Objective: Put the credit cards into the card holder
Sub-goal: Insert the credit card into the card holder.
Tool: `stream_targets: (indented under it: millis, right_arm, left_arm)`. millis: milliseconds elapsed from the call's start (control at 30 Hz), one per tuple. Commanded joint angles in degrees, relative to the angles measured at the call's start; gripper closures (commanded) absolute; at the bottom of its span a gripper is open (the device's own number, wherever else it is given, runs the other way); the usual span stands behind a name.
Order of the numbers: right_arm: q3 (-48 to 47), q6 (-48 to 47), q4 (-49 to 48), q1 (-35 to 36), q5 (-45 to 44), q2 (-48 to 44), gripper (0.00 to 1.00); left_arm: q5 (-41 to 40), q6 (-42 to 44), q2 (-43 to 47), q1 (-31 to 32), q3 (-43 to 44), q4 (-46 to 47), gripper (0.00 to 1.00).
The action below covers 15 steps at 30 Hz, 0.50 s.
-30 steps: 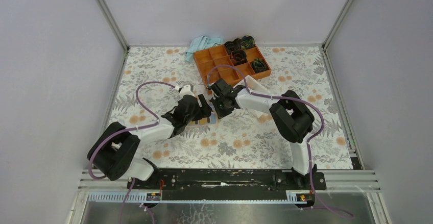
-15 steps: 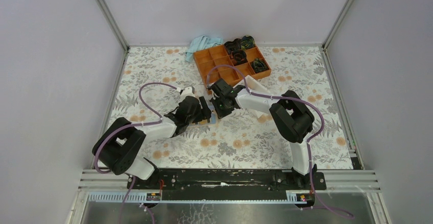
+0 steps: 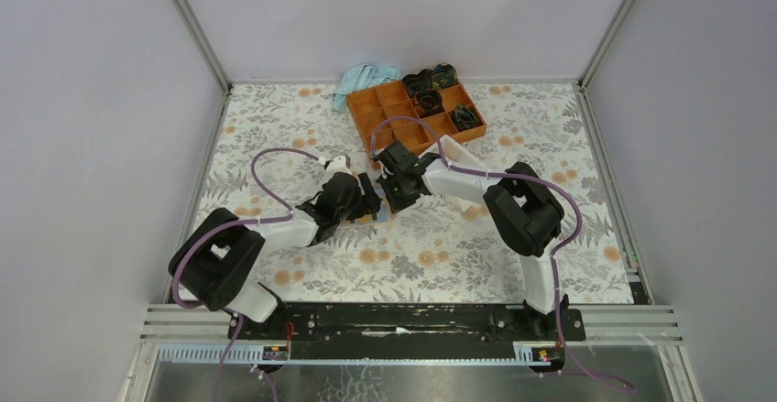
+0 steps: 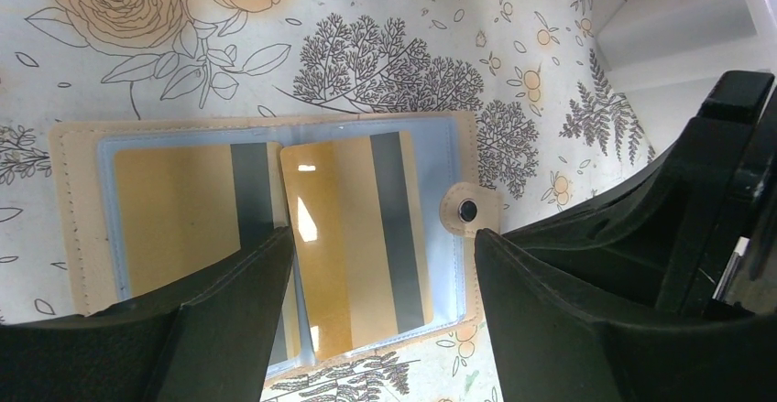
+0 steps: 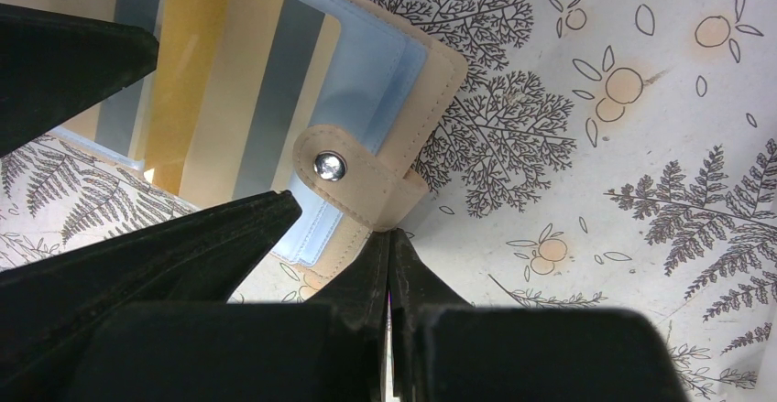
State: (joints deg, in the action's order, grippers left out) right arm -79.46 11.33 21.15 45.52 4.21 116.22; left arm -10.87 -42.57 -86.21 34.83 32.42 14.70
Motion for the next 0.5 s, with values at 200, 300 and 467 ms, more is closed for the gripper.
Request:
stream_targets:
  millis: [200,300,467]
  right_arm:
    - [0.59,-0.79,0.83,0.89,1.07,1.73,1.0]
    - [0.58,-0.77,0.76,0.89,1.06,1.72,1.0]
    - [0.55,-0.7,0.74,0.85,1.18,1.83,1.0]
  left_arm:
    - [1.31,-0.4,-1.72,0.33,0.77,4.15,0.2]
    - [1.35,-0.5,-1.85,0.5,0.92,4.25,0.2]
    - [1.41,-0.67,-1.82,0.92,1.18,4.19,0.2]
